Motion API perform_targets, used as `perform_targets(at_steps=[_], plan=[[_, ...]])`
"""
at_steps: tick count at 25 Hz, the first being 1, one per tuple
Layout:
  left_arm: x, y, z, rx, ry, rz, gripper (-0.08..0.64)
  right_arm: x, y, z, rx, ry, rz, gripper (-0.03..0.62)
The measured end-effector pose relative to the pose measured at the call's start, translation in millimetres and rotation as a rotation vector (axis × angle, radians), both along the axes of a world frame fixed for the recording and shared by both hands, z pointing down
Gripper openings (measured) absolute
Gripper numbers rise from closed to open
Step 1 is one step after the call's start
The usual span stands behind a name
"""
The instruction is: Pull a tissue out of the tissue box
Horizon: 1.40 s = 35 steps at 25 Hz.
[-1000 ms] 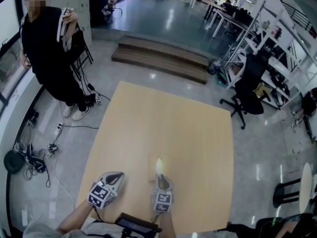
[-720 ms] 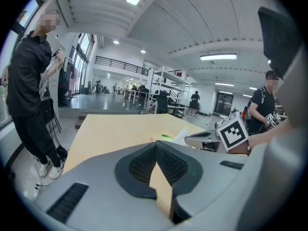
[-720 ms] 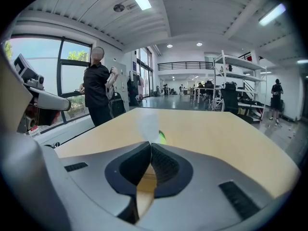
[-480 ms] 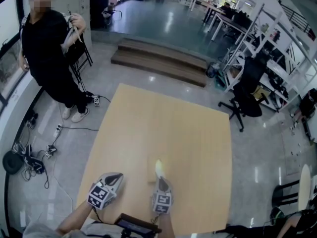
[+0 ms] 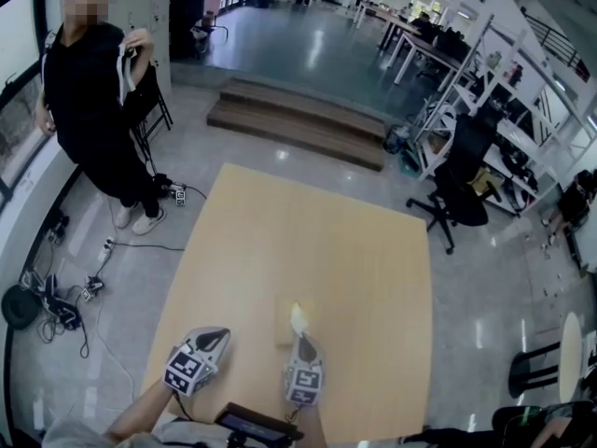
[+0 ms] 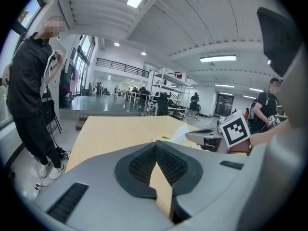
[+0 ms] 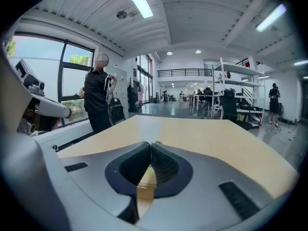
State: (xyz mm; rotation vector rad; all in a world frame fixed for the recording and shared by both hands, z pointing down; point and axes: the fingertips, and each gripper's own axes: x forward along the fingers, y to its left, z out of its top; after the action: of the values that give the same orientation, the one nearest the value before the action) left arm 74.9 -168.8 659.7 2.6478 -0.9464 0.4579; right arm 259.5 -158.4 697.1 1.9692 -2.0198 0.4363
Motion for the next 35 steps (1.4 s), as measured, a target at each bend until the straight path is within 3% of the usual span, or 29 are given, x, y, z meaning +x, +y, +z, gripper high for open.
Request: perform_targets(at_steps=[20,35], plan=[[0,10,-10,0.032,0.018,0.007,0.005,14,-16,-152,0.304,0.027,-0.013,0.005],[-7,19,-22,0.075,0.029,0.019,0.006,9,7,-156,0.32,0.025,0.008,0.005]])
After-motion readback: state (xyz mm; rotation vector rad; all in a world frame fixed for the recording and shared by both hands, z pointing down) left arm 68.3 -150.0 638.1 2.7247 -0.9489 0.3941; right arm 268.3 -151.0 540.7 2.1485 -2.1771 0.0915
